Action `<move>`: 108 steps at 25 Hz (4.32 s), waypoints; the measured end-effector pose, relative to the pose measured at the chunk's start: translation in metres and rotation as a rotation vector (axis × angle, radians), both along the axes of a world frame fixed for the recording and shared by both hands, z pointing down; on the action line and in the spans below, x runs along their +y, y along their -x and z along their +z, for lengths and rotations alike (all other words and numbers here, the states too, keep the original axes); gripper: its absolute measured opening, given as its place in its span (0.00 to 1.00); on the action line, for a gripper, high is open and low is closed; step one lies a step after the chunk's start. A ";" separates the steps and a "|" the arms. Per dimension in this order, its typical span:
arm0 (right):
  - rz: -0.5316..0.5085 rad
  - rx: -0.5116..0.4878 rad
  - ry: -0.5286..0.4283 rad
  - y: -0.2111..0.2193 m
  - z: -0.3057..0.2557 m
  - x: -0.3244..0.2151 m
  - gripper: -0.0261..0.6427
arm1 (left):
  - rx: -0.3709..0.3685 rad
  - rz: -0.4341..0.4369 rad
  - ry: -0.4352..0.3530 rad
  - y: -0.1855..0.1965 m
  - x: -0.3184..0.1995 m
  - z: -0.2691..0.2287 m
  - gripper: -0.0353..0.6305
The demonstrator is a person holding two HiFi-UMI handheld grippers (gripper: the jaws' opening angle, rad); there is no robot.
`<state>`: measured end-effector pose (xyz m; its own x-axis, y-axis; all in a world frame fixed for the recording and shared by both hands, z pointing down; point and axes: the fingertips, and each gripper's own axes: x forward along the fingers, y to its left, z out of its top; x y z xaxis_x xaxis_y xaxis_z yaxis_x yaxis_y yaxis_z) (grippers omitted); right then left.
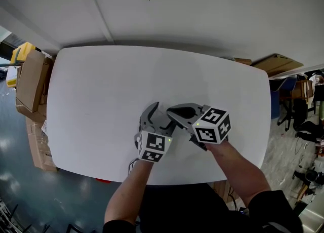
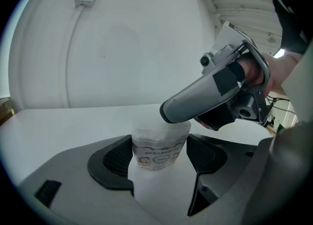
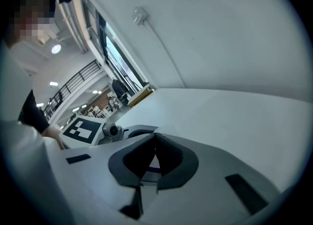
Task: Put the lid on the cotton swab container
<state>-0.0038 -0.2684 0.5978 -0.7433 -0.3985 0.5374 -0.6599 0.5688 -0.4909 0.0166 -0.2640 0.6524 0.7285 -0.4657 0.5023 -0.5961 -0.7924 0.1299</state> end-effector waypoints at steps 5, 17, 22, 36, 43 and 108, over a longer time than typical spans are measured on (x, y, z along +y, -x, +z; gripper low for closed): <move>-0.005 0.064 -0.026 -0.001 0.001 -0.007 0.06 | 0.001 0.004 0.007 0.000 0.000 0.000 0.59; 0.086 -0.061 0.092 -0.022 0.001 -0.003 0.06 | -0.009 0.054 0.050 0.003 0.003 -0.002 0.59; 0.114 -0.080 0.087 -0.027 -0.017 0.004 0.06 | -0.008 0.071 0.060 0.008 0.010 -0.028 0.59; 0.165 -0.206 -0.009 -0.065 -0.083 0.053 0.06 | 0.070 0.011 0.024 0.018 0.042 -0.120 0.55; 0.154 -0.262 -0.062 -0.078 -0.113 0.105 0.06 | 0.127 0.010 -0.012 0.010 0.089 -0.163 0.48; 0.040 -0.306 -0.497 -0.025 -0.269 0.200 0.06 | 0.253 -0.078 -0.159 0.071 0.162 -0.296 0.09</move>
<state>0.0210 -0.0685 0.3292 -0.8143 -0.5789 0.0418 -0.5558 0.7569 -0.3438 -0.0543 -0.1018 0.3563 0.7804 -0.5830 0.2258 -0.6201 -0.7679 0.1606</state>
